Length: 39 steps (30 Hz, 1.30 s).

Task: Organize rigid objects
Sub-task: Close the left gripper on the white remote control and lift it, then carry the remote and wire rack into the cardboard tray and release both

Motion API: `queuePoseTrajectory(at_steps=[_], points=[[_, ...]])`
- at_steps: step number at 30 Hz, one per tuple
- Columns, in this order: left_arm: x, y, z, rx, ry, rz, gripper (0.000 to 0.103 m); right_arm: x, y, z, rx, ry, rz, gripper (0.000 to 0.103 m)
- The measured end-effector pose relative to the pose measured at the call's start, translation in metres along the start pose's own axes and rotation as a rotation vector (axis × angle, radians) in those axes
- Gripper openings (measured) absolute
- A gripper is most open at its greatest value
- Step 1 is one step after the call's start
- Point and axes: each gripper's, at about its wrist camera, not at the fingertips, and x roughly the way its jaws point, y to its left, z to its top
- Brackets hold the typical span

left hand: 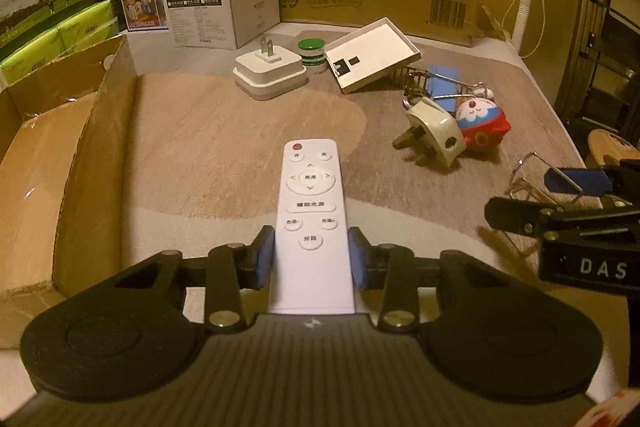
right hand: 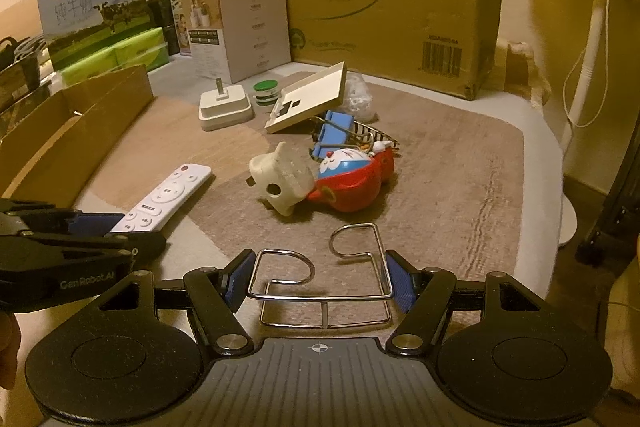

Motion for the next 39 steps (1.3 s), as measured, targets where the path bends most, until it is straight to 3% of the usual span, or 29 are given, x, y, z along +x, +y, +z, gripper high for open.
queuePoseTrajectory(at_steps=[10, 22, 30, 39], points=[[-0.034, 0.008, -0.008, -0.005, -0.006, -0.011, 0.035, -0.021, 0.013, 0.006, -0.020, -0.029, 0.019, 0.068], [-0.089, 0.033, -0.001, -0.018, -0.084, 0.032, 0.035, -0.052, 0.045, 0.019, -0.051, -0.084, 0.065, 0.068], [-0.128, 0.089, -0.003, -0.053, -0.123, 0.132, 0.035, -0.054, 0.106, 0.043, -0.083, -0.117, 0.184, 0.068], [-0.145, 0.173, -0.003, -0.100, -0.110, 0.221, 0.035, -0.029, 0.183, 0.070, -0.114, -0.120, 0.291, 0.068]])
